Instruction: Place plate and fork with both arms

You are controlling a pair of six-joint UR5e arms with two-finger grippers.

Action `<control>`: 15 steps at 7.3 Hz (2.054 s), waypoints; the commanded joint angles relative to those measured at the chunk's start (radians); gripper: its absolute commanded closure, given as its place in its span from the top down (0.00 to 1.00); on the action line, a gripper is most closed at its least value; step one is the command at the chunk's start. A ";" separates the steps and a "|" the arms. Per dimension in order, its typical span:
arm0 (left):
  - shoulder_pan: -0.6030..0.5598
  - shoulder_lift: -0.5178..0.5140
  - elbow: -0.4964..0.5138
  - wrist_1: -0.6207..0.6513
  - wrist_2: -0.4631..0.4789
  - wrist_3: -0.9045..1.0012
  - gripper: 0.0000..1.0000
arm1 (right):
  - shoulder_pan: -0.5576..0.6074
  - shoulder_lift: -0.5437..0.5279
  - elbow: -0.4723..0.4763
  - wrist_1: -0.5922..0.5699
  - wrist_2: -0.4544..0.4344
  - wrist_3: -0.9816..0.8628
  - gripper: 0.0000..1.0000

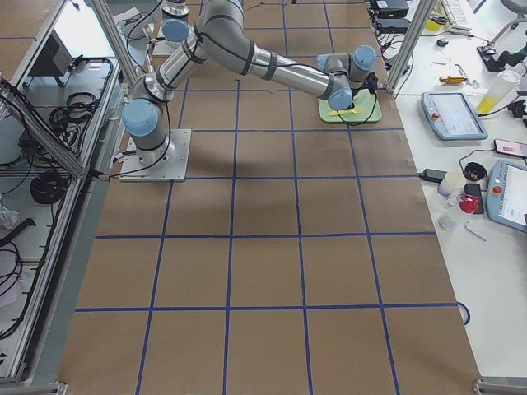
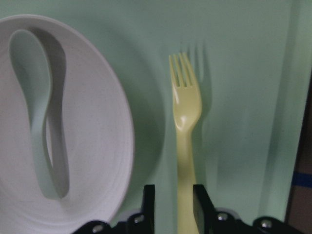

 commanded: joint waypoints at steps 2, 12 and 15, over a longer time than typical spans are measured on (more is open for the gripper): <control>-0.002 0.002 -0.002 -0.002 -0.005 -0.002 1.00 | -0.001 -0.096 0.007 0.095 -0.074 0.029 1.00; -0.076 0.142 0.073 -0.246 -0.114 -0.207 1.00 | 0.043 -0.601 0.237 0.530 -0.318 0.038 1.00; -0.094 0.153 0.095 -0.275 -0.117 -0.230 1.00 | 0.079 -0.601 0.242 0.530 -0.335 0.036 1.00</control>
